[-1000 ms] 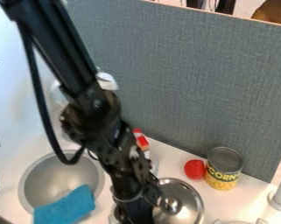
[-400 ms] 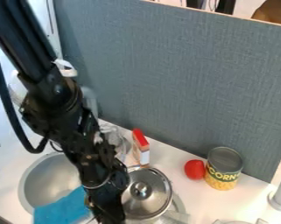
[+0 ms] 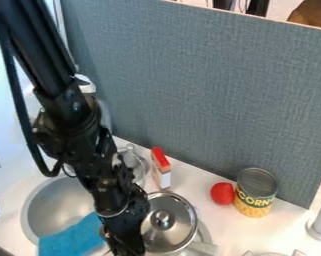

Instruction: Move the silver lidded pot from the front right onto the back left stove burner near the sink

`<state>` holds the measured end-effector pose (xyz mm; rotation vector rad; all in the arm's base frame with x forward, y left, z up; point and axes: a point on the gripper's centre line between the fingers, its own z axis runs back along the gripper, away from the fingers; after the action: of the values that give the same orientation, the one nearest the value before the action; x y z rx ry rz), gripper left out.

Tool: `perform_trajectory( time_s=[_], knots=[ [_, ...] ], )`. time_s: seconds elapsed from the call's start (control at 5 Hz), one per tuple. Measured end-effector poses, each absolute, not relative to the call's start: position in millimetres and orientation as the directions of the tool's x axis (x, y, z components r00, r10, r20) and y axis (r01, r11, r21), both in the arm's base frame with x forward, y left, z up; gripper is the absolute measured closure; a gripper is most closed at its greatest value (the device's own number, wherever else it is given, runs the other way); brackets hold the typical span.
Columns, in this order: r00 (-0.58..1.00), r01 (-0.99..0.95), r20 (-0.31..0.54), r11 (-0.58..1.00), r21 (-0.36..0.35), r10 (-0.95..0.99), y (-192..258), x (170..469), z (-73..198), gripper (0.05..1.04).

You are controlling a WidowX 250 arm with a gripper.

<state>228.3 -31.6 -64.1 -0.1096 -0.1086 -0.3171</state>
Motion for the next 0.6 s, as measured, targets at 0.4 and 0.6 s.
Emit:
perform_trajectory(
  time_s=[0.4, 0.6],
  knots=[
    [0.944, 0.322, 0.111, 0.943, -0.083, -0.312, -36.7, 233.2, -72.0, 0.683],
    [0.949, 0.308, 0.101, 0.948, -0.083, -0.300, -36.5, 233.6, -77.9, 0.683]
  ],
)
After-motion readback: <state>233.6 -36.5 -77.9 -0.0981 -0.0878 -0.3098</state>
